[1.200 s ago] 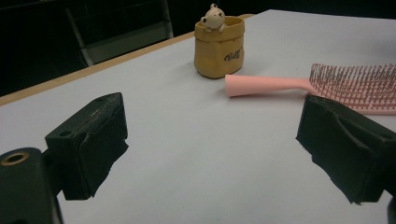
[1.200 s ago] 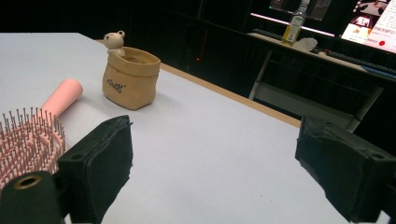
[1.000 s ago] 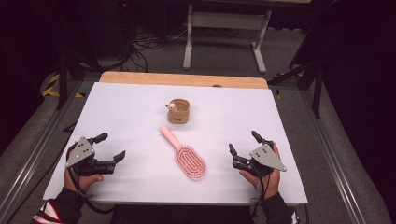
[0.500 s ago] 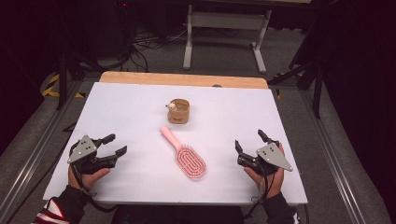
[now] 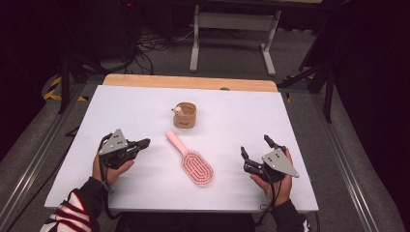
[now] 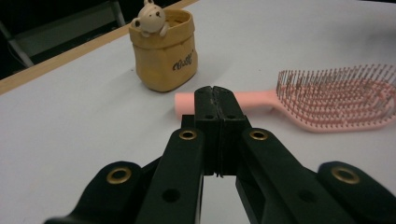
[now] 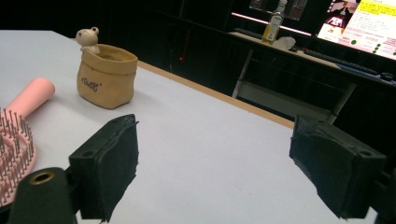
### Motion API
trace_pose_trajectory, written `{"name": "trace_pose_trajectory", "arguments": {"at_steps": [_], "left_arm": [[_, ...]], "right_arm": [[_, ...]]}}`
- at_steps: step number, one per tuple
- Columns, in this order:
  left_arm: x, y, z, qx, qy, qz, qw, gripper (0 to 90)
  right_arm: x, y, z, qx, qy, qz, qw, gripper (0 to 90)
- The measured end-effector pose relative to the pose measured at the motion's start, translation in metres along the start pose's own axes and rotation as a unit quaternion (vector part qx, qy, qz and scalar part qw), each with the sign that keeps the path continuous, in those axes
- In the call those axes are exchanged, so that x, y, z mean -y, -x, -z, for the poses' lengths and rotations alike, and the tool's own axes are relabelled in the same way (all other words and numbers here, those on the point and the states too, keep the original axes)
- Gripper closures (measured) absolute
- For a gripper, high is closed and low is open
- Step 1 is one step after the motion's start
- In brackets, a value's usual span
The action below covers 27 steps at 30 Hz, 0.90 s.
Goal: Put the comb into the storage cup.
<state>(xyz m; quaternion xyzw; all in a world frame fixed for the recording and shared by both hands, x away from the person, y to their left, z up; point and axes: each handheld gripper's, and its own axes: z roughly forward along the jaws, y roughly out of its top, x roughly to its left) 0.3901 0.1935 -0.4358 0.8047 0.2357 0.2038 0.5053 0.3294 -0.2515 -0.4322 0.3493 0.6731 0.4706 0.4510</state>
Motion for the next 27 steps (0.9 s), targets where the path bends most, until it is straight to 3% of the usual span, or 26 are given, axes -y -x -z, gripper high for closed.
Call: {"name": "trace_pose_trajectory", "arguments": {"at_steps": [4,7,10,14,15,16,18,22,23,24,26,27], "left_arm": [[-0.025,0.002,-0.034,0.004,-0.046,-0.030,0.9985,90.0],[-0.034,0.003,-0.047,0.007,-0.060,-0.038,0.9974,90.0],[-0.043,0.004,-0.065,0.006,-0.091,-0.052,0.9945,90.0],[-0.050,0.005,-0.089,0.011,-0.131,-0.068,0.9890,89.9],[-0.052,0.006,-0.100,0.014,-0.150,-0.075,0.9858,89.9],[-0.052,0.006,-0.100,0.014,-0.150,-0.075,0.9858,89.9],[-0.053,0.007,-0.111,0.011,-0.173,-0.088,0.9809,89.9],[-0.051,0.008,-0.126,0.007,-0.202,-0.094,0.9747,89.3],[-0.049,0.008,-0.129,0.003,-0.212,-0.097,0.9724,89.3],[-0.046,0.008,-0.134,-0.004,-0.228,-0.100,0.9686,87.9],[-0.044,0.004,-0.138,0.003,-0.230,-0.091,0.9689,88.4],[-0.044,0.004,-0.140,-0.001,-0.240,-0.091,0.9665,88.7]], "right_arm": [[0.002,-0.002,-0.002,-0.004,-0.010,0.008,0.9999,15.9],[0.003,-0.003,-0.003,-0.003,-0.015,0.014,0.9998,15.8],[0.004,-0.004,-0.005,-0.007,-0.022,0.014,0.9996,15.8],[0.005,-0.005,-0.006,-0.014,-0.026,0.018,0.9994,15.8],[0.006,-0.004,-0.006,-0.014,-0.027,0.020,0.9993,15.8],[0.006,-0.004,-0.006,-0.014,-0.027,0.020,0.9993,15.8],[0.006,-0.004,-0.007,-0.016,-0.029,0.021,0.9992,15.8],[0.008,-0.002,-0.009,-0.017,-0.038,0.019,0.9990,15.7],[0.008,-0.002,-0.009,-0.017,-0.038,0.019,0.9990,15.7],[0.008,-0.002,-0.009,-0.018,-0.040,0.017,0.9989,15.8],[0.008,-0.001,-0.010,-0.020,-0.040,0.018,0.9988,15.8],[0.008,-0.002,-0.010,-0.021,-0.041,0.020,0.9988,15.8]]}}
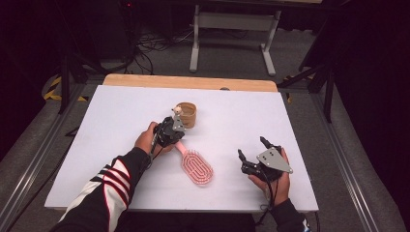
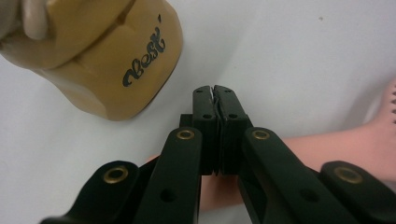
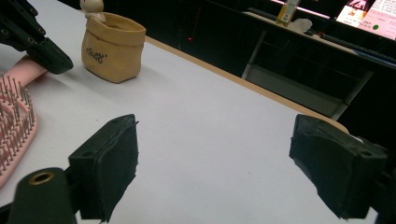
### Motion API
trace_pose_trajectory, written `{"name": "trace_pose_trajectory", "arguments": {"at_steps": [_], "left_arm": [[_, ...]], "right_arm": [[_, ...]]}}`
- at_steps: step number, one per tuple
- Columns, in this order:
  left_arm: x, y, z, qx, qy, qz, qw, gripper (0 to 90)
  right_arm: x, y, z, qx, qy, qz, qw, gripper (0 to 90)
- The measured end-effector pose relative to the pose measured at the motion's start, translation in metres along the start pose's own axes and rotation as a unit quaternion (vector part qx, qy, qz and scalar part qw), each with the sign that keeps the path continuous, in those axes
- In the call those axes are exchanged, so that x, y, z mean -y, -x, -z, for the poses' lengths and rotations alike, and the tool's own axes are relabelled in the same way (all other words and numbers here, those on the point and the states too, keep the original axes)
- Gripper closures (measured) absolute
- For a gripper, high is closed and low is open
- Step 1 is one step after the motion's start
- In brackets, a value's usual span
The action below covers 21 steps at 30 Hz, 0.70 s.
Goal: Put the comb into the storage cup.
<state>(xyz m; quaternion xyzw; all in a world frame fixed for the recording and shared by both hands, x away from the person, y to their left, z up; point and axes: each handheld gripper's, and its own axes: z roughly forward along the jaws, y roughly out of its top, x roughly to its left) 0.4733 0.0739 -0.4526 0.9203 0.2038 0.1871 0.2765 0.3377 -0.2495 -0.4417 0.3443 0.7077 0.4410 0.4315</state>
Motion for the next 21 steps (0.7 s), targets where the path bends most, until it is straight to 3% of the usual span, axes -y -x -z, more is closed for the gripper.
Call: {"name": "trace_pose_trajectory", "arguments": {"at_steps": [1,2,4,8,13,19,21], "left_arm": [[-0.001,0.000,-0.001,0.000,-0.004,-0.006,1.0000,89.0],[-0.004,0.000,-0.006,-0.007,-0.033,-0.023,0.9992,89.4],[-0.006,0.000,-0.007,-0.008,-0.041,-0.029,0.9987,89.4],[-0.009,0.004,-0.006,-0.018,-0.061,-0.062,0.9961,88.9],[-0.001,0.003,0.000,-0.015,-0.061,-0.051,0.9967,89.6],[0.024,0.006,0.015,-0.025,-0.049,-0.032,0.9980,89.6],[0.038,0.008,0.023,-0.025,-0.035,-0.010,0.9990,89.6]], "right_arm": [[0.000,0.000,0.000,0.000,0.000,0.003,1.0000,15.8],[-0.001,0.000,0.000,0.000,0.000,0.007,1.0000,15.8],[-0.001,0.000,-0.001,0.000,-0.001,0.008,1.0000,15.8],[0.001,0.000,-0.002,-0.005,-0.005,0.007,1.0000,15.6],[0.003,0.003,-0.001,-0.006,-0.007,0.005,0.9999,15.6],[0.003,0.006,0.000,-0.003,-0.009,0.000,1.0000,15.6],[0.003,0.006,-0.001,-0.005,-0.011,0.000,0.9999,15.6]]}}
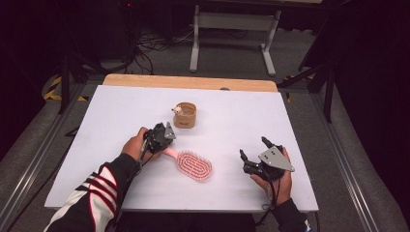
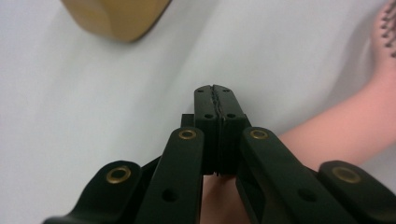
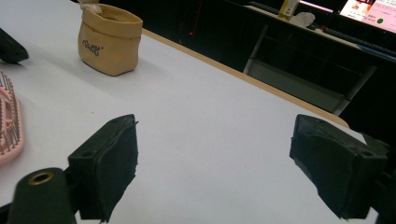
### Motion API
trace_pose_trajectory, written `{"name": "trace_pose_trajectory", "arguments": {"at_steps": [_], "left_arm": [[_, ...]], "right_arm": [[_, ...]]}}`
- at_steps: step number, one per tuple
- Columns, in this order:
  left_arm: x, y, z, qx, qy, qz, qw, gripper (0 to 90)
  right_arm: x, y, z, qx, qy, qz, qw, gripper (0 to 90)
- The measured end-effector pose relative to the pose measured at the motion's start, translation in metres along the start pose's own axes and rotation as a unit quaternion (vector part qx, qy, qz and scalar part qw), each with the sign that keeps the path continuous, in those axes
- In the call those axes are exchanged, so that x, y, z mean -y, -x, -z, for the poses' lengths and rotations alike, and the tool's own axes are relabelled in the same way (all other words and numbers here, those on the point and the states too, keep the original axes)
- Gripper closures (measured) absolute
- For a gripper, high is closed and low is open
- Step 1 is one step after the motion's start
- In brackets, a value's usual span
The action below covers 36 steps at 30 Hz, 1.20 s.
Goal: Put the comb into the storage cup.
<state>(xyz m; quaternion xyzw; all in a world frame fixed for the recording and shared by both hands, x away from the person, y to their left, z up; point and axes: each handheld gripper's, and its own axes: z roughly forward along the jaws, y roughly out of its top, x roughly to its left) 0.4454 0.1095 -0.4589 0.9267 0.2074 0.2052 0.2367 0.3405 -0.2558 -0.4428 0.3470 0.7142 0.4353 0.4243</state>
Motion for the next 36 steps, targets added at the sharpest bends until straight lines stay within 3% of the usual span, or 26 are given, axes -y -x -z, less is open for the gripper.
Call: {"name": "trace_pose_trajectory", "arguments": {"at_steps": [1,4,6,11,16,26,36], "left_arm": [[0.000,0.000,0.000,0.000,0.000,0.000,1.0000,89.7],[0.017,0.001,0.007,0.013,0.024,0.035,0.9990,89.7],[0.026,0.002,0.013,0.015,0.028,0.049,0.9983,89.7],[0.047,0.008,0.024,0.017,0.043,0.069,0.9965,89.6],[0.067,0.020,0.036,0.004,0.058,0.084,0.9948,89.7],[0.089,0.035,0.055,-0.004,0.057,0.096,0.9937,89.9],[0.093,0.055,0.066,-0.003,0.044,0.065,0.9969,89.9]], "right_arm": [[0.000,0.000,0.000,0.001,-0.001,0.001,1.0000,15.6],[0.000,-0.001,-0.001,0.002,-0.003,0.001,1.0000,15.6],[0.001,-0.001,-0.002,0.000,-0.006,0.004,1.0000,15.5],[0.002,-0.003,-0.003,-0.008,-0.012,0.004,0.9999,15.2],[0.002,-0.004,-0.005,-0.011,-0.017,0.012,0.9997,14.9],[0.005,-0.003,-0.007,-0.008,-0.024,0.008,0.9997,14.5],[0.006,-0.003,-0.010,-0.011,-0.031,0.008,0.9994,14.5]]}}
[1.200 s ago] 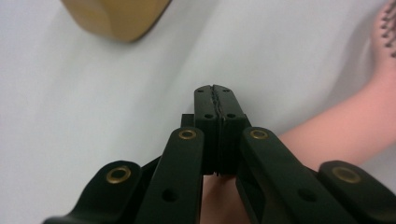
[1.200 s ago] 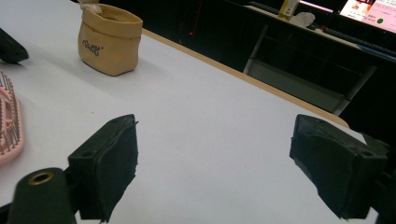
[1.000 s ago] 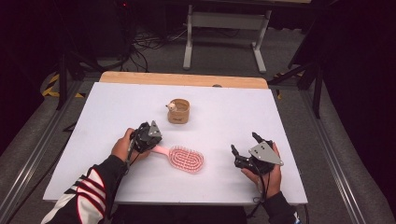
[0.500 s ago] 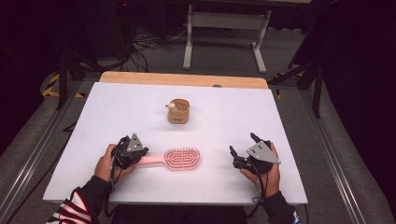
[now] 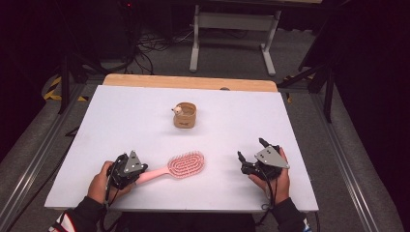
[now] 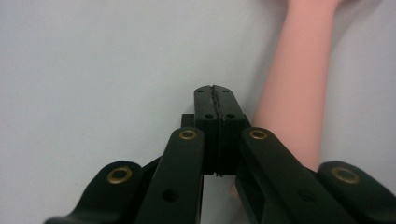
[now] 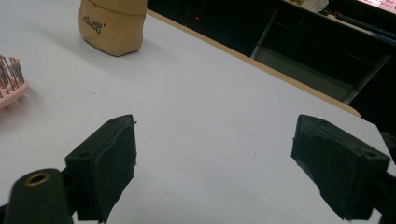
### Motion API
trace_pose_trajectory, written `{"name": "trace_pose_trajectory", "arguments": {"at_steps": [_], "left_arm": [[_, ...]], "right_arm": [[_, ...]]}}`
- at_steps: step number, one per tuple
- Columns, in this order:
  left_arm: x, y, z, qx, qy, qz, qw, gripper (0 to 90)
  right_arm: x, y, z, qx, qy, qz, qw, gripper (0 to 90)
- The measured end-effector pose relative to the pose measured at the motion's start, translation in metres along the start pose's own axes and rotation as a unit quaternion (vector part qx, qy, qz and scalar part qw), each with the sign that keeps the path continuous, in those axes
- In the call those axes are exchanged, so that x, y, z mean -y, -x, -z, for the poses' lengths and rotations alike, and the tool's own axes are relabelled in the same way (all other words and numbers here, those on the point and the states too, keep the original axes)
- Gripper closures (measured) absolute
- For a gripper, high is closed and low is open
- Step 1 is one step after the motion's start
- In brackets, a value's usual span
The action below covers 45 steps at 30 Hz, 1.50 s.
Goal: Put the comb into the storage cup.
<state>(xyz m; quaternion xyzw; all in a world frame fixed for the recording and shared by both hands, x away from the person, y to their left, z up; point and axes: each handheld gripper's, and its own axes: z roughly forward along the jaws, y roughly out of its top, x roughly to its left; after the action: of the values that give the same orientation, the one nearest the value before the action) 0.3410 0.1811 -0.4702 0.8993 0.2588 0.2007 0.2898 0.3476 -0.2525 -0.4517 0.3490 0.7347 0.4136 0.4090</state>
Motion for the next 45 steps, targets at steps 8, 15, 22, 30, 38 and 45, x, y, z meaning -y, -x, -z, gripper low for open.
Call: {"name": "trace_pose_trajectory", "arguments": {"at_steps": [8,15,22,30,38,45], "left_arm": [[0.005,0.011,0.007,0.019,0.004,-0.007,0.9998,89.8],[0.012,0.014,0.015,0.028,0.007,-0.002,0.9996,87.9],[0.011,0.012,0.020,0.019,0.011,-0.003,0.9998,85.8],[0.003,0.007,0.031,0.041,0.041,0.015,0.9982,79.4],[-0.023,0.014,0.026,0.077,0.027,0.011,0.9966,45.2],[-0.042,0.019,0.005,0.095,-0.033,0.006,0.9949,15.5]], "right_arm": [[0.002,0.000,-0.003,-0.003,-0.007,0.004,1.0000,14.4],[0.004,0.002,-0.004,-0.005,-0.013,0.002,0.9999,14.4],[0.004,0.002,-0.004,-0.005,-0.012,0.002,0.9999,14.4],[0.004,0.002,-0.004,-0.004,-0.009,0.001,1.0000,14.5],[0.003,0.000,-0.004,-0.003,-0.010,0.004,0.9999,14.5],[0.003,0.001,-0.003,-0.005,-0.009,0.002,0.9999,14.5]]}}
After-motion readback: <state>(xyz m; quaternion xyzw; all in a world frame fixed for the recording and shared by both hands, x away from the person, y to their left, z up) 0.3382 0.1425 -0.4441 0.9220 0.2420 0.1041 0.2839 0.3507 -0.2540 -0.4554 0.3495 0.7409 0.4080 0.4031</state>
